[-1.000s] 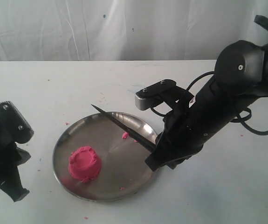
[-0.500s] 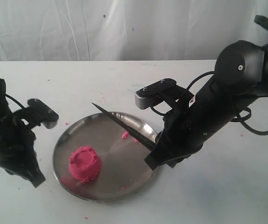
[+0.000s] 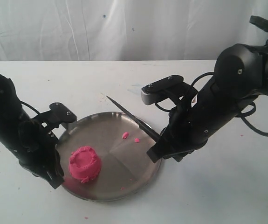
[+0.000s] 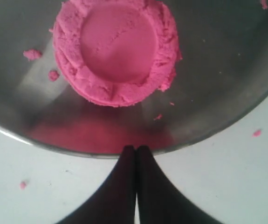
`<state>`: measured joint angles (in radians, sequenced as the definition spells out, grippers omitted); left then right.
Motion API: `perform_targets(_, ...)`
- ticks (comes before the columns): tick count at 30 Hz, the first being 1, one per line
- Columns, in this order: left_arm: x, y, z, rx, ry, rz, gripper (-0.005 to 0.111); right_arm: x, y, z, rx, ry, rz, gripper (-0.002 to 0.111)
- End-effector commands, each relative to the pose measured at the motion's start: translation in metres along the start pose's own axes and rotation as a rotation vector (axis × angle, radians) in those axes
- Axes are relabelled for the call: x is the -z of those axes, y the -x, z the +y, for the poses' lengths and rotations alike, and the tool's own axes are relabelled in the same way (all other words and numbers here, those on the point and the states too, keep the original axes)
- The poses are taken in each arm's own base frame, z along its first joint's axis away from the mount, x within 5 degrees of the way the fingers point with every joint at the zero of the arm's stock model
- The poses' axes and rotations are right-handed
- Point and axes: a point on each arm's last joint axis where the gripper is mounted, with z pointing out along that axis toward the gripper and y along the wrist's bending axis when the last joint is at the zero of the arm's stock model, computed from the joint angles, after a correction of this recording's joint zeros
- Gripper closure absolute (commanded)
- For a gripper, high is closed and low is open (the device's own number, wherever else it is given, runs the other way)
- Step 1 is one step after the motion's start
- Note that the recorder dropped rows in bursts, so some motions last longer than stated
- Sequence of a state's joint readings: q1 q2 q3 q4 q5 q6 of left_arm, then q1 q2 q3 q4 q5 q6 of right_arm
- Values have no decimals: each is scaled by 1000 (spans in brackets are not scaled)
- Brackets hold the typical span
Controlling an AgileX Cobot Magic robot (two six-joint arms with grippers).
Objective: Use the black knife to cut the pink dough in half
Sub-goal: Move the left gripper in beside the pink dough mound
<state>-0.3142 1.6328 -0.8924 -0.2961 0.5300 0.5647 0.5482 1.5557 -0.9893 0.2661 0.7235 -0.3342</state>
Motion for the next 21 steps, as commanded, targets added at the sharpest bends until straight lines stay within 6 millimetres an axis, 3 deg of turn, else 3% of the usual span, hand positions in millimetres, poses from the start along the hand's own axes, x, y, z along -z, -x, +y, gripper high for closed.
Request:
perform_targets(1,-8,2,1,-28,-8,7,107,2,-1,1,2,-3,-2,108)
perform_targets(21,-9,8,2,8,7,-56,107,2,0,1,-7,2,-12,108)
